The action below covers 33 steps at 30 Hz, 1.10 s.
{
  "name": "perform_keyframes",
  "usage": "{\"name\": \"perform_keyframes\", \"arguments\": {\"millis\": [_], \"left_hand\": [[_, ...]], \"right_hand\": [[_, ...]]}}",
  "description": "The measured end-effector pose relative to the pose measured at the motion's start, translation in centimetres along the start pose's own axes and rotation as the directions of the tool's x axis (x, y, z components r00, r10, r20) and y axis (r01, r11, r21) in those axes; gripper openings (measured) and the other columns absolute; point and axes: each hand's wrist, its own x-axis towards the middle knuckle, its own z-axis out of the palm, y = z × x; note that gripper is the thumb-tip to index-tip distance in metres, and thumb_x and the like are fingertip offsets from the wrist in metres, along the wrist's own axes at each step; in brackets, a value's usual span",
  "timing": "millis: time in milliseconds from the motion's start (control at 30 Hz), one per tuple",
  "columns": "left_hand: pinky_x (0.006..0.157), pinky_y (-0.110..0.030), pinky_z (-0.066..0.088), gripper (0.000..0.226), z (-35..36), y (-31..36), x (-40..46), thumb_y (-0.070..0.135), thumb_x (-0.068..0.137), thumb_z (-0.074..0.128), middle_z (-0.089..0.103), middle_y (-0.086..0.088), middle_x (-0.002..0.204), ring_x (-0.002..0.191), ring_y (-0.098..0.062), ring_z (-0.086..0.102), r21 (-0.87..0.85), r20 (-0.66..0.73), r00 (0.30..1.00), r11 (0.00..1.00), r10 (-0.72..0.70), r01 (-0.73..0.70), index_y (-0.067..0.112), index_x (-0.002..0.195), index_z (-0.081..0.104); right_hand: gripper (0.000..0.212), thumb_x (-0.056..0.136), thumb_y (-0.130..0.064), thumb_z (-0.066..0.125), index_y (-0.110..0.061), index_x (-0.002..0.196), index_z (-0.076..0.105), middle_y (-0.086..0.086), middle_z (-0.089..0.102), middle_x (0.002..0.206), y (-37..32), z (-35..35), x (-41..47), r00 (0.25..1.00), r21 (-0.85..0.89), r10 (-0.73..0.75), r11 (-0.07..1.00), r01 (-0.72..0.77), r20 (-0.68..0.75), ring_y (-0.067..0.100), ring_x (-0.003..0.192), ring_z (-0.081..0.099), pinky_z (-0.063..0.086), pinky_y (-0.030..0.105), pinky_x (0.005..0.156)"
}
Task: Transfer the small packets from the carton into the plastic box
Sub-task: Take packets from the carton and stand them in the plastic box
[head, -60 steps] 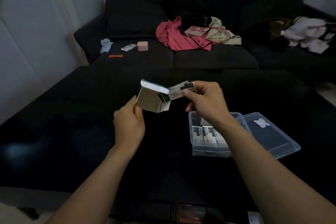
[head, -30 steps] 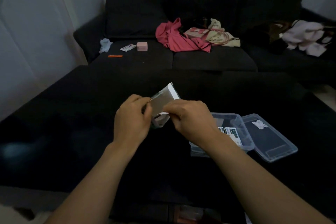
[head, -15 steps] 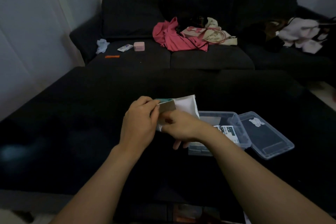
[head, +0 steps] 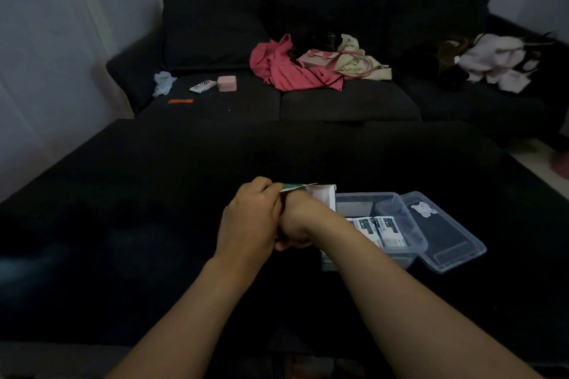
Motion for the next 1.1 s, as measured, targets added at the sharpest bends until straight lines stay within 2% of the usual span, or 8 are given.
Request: {"name": "perform_keyframes", "arguments": {"millis": [67, 200, 533, 633, 700, 800, 967, 1100], "left_hand": [[0.072, -0.031, 0.053, 0.033, 0.2, 0.2, 0.0, 0.024, 0.099, 0.044, 0.065, -0.002, 0.107, 0.091, -0.015, 0.061, 0.021, 0.015, 1.0, 1.0, 0.011, -0.011, 0.013, 0.112, 0.073], [0.076, -0.031, 0.054, 0.03, -0.1, -0.1, 0.0, 0.022, 0.099, 0.046, 0.067, -0.003, 0.108, 0.094, -0.016, 0.063, 0.043, 0.016, 0.999, 0.999, 0.028, -0.029, 0.013, 0.111, 0.072], [0.082, -0.035, 0.056, 0.032, -0.6, -0.9, -0.3, 0.019, 0.098, 0.048, 0.068, -0.008, 0.111, 0.099, -0.022, 0.065, 0.046, -0.079, 0.995, 0.997, 0.066, -0.062, 0.008, 0.118, 0.071], [0.084, -0.032, 0.051, 0.027, -0.3, -1.2, -0.4, 0.014, 0.097, 0.055, 0.068, -0.009, 0.114, 0.101, -0.024, 0.065, 0.007, -0.137, 0.988, 0.998, 0.067, -0.067, 0.008, 0.117, 0.073], [0.093, -0.034, 0.05, 0.024, 0.1, -1.5, -0.3, 0.01, 0.095, 0.062, 0.065, -0.01, 0.122, 0.111, -0.024, 0.061, -0.046, -0.172, 0.985, 0.998, 0.033, -0.041, 0.009, 0.115, 0.074], [0.109, -0.033, 0.036, 0.015, -0.2, -2.3, 0.3, 0.016, 0.095, 0.065, 0.049, -0.006, 0.144, 0.136, -0.019, 0.042, -0.269, -0.114, 0.979, 0.954, -0.169, 0.133, 0.024, 0.104, 0.075], [0.103, -0.032, 0.044, 0.023, -0.9, -4.0, 0.3, 0.025, 0.09, 0.073, 0.05, 0.005, 0.129, 0.127, -0.013, 0.046, -0.49, 0.172, 0.923, 0.783, -0.344, 0.383, 0.033, 0.109, 0.064], [0.08, -0.028, 0.05, 0.098, -0.5, -5.9, -0.3, 0.035, 0.07, 0.089, 0.045, 0.003, 0.131, 0.109, -0.016, 0.053, -0.454, 0.501, 0.645, 0.459, -0.577, 0.764, 0.031, 0.149, 0.032]], "right_hand": [[0.006, 0.099, -0.004, 0.056, -0.008, 0.103, 0.057, 0.01, 0.069, 0.09, 0.1, -0.1, 0.0, 0.992, 0.029, 0.06, 0.998, -0.064, 0.109, 0.017, 0.071, 0.063, 0.053, 0.018, 0.05], [0.017, 0.103, -0.006, 0.047, -0.014, 0.089, 0.051, 0.004, 0.058, 0.075, -0.1, -0.4, -0.1, 0.986, 0.165, 0.088, 0.98, -0.111, 0.142, 0.011, 0.055, 0.054, 0.04, 0.014, 0.033], [0.009, 0.099, -0.006, 0.05, -0.012, 0.097, 0.057, 0.012, 0.058, 0.092, -0.8, -0.1, -0.1, 0.993, 0.137, -0.014, 0.991, -0.002, 0.114, 0.017, 0.066, 0.05, 0.041, 0.027, 0.057], [0.013, 0.096, 0.0, 0.054, -0.006, 0.105, 0.06, 0.017, 0.064, 0.102, -1.0, 0.4, -0.1, 0.993, -0.091, -0.12, 0.989, 0.119, -0.013, 0.023, 0.074, 0.056, 0.046, 0.032, 0.065], [0.036, 0.09, -0.006, 0.067, -0.009, 0.124, 0.059, 0.013, 0.061, 0.126, -1.2, 0.5, 0.1, 0.972, -0.303, -0.196, 0.941, 0.149, -0.13, 0.027, 0.104, 0.06, 0.047, 0.032, 0.088], [0.041, 0.087, -0.01, 0.073, -0.009, 0.126, 0.06, 0.008, 0.062, 0.119, -1.4, 0.7, 0.3, 0.962, -0.262, -0.213, 0.951, 0.164, -0.17, 0.026, 0.113, 0.061, 0.05, 0.033, 0.099], [0.031, 0.089, 0.004, 0.062, 0.006, 0.12, 0.062, 0.022, 0.071, 0.103, -0.4, 2.5, 0.9, 0.959, 0.058, -0.192, 0.976, 0.208, -0.21, 0.017, 0.063, 0.062, 0.055, 0.024, 0.054], [0.032, 0.086, 0.004, 0.065, 0.008, 0.117, 0.064, 0.017, 0.067, 0.088, 0.1, 3.5, 1.6, 0.967, 0.11, -0.159, 0.977, 0.183, -0.198, 0.021, 0.062, 0.065, 0.059, 0.028, 0.056]]}}
